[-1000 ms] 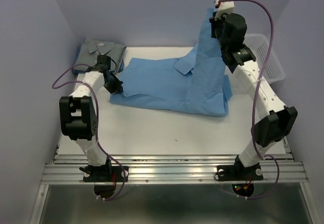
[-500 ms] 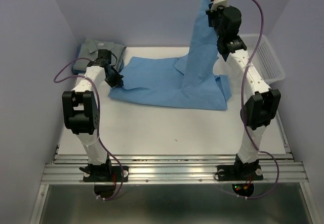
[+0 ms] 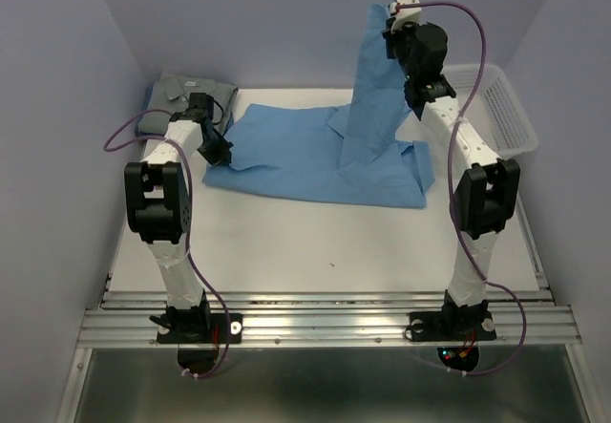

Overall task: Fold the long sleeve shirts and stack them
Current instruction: Fold the shirt

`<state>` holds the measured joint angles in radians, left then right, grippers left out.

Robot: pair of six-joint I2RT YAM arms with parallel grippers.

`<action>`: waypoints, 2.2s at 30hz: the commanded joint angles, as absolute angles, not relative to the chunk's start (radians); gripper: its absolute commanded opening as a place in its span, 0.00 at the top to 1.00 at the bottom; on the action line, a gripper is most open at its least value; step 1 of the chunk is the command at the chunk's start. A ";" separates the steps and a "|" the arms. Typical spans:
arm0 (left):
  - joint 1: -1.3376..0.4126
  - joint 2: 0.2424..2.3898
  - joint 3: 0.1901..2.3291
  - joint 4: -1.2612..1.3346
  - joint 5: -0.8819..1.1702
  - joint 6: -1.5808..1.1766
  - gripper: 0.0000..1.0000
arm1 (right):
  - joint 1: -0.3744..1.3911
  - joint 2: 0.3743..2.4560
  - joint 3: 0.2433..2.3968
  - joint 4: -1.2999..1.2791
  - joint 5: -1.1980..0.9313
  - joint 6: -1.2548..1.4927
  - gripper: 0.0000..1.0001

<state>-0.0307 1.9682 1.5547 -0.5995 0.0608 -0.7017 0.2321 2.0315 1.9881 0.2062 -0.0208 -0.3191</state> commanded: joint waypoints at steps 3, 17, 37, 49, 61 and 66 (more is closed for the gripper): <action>-0.028 1.960 1.562 -0.607 0.011 -0.741 0.82 | 0.225 1.971 1.921 0.290 -0.052 -0.269 0.99; -0.029 1.810 1.520 -0.583 -0.005 -0.739 0.01 | 0.496 1.729 1.780 -0.089 0.538 0.019 0.99; -0.008 1.537 1.276 -0.588 0.025 -0.689 0.01 | 0.882 1.753 1.440 0.226 0.511 0.681 0.99; 0.058 1.434 1.183 -0.592 0.028 -0.666 0.01 | 0.953 1.993 1.537 0.514 0.787 0.675 0.99; 0.100 1.385 1.129 -0.592 0.031 -0.631 0.01 | 0.971 2.183 1.686 0.486 0.756 0.721 0.99; 0.117 1.385 1.115 -0.588 0.038 -0.615 0.01 | 1.006 2.246 1.747 0.480 0.756 0.693 0.97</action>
<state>0.1040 1.4250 1.1351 -0.5880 0.0357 -0.6456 0.9714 2.2177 1.6852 0.4324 0.7334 0.6819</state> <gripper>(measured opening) 0.986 0.046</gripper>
